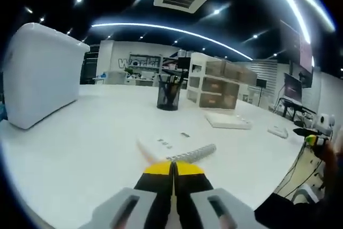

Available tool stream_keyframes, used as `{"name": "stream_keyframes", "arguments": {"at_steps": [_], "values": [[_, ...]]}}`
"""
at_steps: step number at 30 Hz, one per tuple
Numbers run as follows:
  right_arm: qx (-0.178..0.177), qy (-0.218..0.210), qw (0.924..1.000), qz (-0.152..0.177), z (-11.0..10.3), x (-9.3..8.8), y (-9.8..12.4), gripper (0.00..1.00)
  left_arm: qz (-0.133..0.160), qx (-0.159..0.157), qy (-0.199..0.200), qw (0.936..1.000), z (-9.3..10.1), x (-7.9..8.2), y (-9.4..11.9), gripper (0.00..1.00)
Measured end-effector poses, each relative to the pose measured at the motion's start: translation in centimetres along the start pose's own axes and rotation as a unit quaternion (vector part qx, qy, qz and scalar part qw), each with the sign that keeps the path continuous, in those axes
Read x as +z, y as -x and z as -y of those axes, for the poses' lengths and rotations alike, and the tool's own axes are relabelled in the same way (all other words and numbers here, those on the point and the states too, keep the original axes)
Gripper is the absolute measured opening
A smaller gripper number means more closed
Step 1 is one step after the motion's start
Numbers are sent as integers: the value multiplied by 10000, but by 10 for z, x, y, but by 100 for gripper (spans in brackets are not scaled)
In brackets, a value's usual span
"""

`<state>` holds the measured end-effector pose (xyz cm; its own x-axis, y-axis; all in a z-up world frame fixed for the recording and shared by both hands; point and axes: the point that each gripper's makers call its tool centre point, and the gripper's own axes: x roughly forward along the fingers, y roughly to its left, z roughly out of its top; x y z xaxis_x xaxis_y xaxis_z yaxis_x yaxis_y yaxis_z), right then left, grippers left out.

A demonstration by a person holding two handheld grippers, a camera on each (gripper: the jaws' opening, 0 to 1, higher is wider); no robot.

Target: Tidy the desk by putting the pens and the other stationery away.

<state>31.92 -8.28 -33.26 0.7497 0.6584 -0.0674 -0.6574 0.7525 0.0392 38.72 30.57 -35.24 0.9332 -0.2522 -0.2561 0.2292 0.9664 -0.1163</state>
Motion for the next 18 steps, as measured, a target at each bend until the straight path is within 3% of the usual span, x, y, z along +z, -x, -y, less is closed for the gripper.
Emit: {"name": "stream_keyframes", "arguments": {"at_steps": [18], "values": [[311, 674, 9971, -154, -29, 12, -25, 55, -17, -29, -422, 9991, 14, 22, 3, 1]]}}
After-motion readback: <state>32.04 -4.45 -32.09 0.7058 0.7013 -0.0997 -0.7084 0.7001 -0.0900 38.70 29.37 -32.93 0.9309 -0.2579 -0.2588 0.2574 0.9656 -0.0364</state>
